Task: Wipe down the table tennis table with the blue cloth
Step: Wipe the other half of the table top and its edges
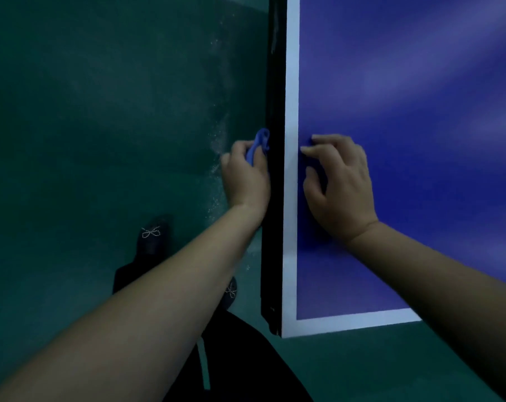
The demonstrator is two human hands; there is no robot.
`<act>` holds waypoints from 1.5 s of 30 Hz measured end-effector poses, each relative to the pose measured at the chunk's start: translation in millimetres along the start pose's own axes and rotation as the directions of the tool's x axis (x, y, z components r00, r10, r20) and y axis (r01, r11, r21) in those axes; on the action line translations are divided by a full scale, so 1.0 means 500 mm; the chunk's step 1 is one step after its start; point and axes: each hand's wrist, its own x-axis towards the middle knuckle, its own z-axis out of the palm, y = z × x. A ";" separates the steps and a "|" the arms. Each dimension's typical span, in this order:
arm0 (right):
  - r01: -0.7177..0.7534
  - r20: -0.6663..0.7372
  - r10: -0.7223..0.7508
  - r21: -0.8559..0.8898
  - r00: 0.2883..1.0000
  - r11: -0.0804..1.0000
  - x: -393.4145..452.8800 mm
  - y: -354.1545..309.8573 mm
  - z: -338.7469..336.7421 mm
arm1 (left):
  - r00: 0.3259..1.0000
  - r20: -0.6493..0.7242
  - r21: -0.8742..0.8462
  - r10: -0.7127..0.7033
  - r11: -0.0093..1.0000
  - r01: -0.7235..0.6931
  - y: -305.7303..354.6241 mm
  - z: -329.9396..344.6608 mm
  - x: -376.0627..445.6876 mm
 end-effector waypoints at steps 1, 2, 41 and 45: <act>-0.013 0.004 0.013 -0.020 1.000 1.000 0.028 0.005 0.000 | 1.000 -0.001 -0.024 0.012 1.000 -0.012 -0.004 -0.006 -0.018; -0.042 -0.005 0.042 -0.032 0.999 0.999 0.057 0.009 0.001 | 0.999 0.004 -0.050 0.037 0.998 -0.037 0.000 -0.012 -0.031; -0.282 -0.022 0.282 0.010 0.959 0.959 0.457 0.052 0.054 | 0.993 0.097 0.032 -0.066 0.998 0.063 0.217 0.076 0.290; -0.282 -0.020 0.282 0.019 0.959 0.959 0.456 0.052 0.059 | 0.996 0.063 -0.023 0.056 0.998 -0.054 0.236 0.070 0.280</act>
